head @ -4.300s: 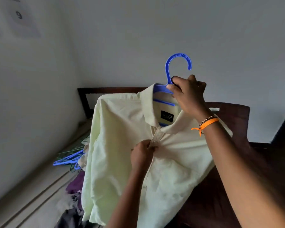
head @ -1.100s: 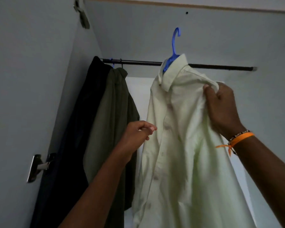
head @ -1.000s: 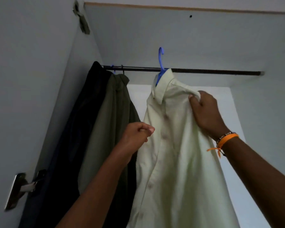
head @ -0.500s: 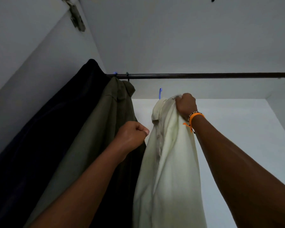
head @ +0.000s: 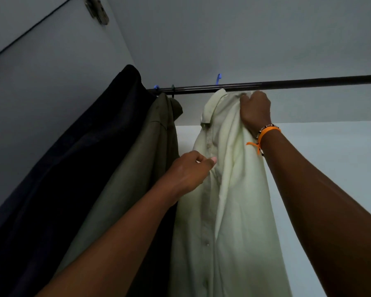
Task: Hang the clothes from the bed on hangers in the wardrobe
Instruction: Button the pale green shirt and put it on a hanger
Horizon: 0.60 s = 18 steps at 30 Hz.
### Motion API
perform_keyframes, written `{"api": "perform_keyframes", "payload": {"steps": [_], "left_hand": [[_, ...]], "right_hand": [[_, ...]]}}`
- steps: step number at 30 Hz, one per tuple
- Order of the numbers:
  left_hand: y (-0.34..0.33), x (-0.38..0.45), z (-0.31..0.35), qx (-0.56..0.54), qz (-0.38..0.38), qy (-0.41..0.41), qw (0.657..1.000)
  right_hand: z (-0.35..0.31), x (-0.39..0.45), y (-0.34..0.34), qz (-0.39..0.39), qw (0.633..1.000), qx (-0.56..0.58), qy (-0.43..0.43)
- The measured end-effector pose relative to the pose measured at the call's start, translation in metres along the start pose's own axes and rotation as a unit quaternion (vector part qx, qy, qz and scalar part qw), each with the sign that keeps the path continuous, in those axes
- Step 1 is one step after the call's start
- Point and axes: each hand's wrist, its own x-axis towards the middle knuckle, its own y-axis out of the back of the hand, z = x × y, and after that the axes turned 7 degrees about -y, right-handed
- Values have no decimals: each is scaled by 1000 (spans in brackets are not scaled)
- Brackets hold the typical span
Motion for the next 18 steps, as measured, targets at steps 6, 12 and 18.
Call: {"api": "perform_keyframes", "payload": {"steps": [6, 12, 18], "left_hand": [[-10, -13, 2, -45, -46, 33, 997], [-19, -36, -10, -113, -30, 43, 992], [-14, -96, -12, -94, -3, 67, 993]], "right_hand": [[4, -28, -1, -45, 997, 59, -20], [-14, -53, -13, -237, 940, 205, -138], [-25, -141, -2, -318, 937, 115, -87]]}}
